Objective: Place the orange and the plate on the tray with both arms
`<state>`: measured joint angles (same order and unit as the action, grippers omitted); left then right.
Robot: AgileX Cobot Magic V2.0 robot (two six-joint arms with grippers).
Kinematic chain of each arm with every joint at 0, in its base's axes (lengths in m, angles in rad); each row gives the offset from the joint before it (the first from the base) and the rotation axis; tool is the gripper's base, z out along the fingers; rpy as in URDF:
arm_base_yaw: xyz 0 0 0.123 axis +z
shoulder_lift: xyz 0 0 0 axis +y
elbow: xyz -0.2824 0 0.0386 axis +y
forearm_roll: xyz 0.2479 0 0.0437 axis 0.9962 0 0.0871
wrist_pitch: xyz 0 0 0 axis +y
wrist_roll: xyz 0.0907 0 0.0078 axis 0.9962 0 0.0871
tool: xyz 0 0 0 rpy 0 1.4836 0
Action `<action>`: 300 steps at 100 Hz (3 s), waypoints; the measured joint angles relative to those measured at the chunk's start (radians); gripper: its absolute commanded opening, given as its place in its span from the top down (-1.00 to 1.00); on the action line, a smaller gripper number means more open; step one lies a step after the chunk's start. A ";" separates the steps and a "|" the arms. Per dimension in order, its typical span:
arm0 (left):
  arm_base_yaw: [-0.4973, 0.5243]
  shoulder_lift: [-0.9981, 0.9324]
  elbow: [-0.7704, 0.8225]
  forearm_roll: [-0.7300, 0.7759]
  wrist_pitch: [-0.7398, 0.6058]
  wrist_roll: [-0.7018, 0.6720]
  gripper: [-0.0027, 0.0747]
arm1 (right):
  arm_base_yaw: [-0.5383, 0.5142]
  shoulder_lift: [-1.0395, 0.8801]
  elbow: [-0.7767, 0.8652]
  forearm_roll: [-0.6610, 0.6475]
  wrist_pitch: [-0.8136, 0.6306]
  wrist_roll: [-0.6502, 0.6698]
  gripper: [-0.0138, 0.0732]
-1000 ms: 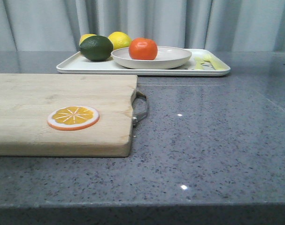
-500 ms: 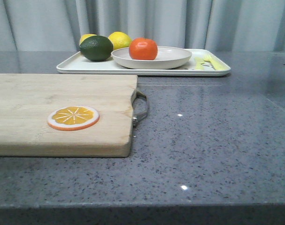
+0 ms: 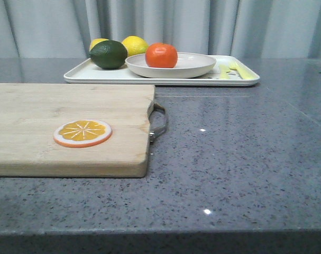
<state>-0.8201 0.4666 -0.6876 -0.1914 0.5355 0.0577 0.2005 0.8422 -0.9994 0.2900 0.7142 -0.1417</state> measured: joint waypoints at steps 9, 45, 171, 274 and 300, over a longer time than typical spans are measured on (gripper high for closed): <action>0.000 -0.025 0.009 -0.006 0.000 0.000 0.98 | 0.000 -0.081 0.084 0.000 -0.014 -0.021 0.83; 0.000 -0.109 0.073 -0.010 0.000 0.000 0.98 | 0.000 -0.362 0.286 0.000 -0.056 -0.039 0.83; 0.000 -0.112 0.077 -0.014 0.002 0.000 0.98 | 0.000 -0.434 0.320 0.000 -0.067 -0.039 0.83; 0.659 -0.334 0.514 0.049 -0.536 0.000 0.98 | 0.000 -0.434 0.320 0.000 -0.067 -0.041 0.83; 0.796 -0.440 0.662 0.056 -0.536 0.000 0.98 | 0.000 -0.434 0.320 0.000 -0.067 -0.041 0.83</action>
<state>-0.0237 0.0264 -0.0254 -0.1357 0.0000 0.0577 0.2005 0.4082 -0.6790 0.2900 0.6473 -0.1831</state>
